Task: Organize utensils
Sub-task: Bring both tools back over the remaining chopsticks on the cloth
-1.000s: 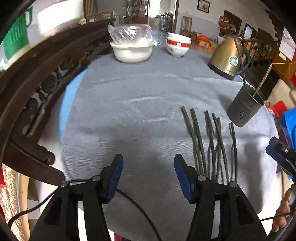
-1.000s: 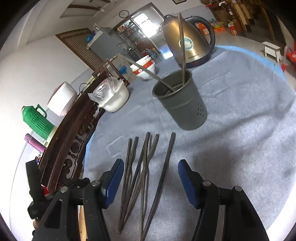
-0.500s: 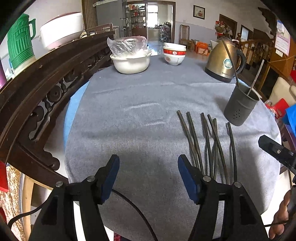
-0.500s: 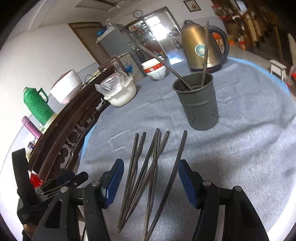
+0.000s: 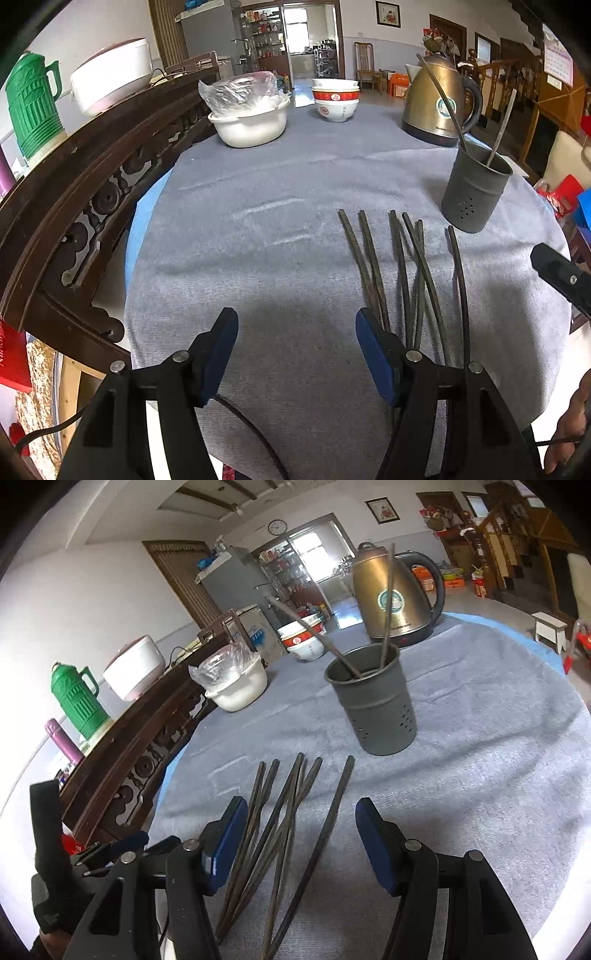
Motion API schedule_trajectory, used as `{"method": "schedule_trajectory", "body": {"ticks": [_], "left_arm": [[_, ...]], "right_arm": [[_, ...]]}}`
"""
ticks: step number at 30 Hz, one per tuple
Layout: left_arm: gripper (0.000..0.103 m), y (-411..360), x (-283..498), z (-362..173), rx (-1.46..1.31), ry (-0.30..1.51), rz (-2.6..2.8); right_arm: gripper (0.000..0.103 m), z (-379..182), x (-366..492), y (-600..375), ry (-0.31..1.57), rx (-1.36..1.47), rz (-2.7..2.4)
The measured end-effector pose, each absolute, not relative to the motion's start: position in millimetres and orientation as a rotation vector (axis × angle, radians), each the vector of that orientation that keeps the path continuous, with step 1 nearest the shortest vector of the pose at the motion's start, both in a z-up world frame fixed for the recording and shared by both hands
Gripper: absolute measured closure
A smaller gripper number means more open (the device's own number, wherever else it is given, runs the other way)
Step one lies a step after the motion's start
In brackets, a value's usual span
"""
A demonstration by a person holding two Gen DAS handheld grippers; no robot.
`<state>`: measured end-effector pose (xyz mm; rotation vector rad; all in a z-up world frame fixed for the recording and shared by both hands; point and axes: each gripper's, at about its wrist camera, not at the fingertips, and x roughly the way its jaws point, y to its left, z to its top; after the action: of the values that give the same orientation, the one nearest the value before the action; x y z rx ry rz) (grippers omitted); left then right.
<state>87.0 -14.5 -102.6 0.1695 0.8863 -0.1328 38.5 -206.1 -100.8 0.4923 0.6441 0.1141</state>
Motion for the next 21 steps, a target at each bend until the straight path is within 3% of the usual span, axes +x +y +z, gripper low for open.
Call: {"method": "schedule_trajectory", "body": {"ticks": [21], "left_arm": [[0.036,1.6,96.0,-93.2,0.135,0.868,-0.110]], "right_arm": [[0.038,-100.0,40.6,-199.3,0.666,0.496,0.113]]}}
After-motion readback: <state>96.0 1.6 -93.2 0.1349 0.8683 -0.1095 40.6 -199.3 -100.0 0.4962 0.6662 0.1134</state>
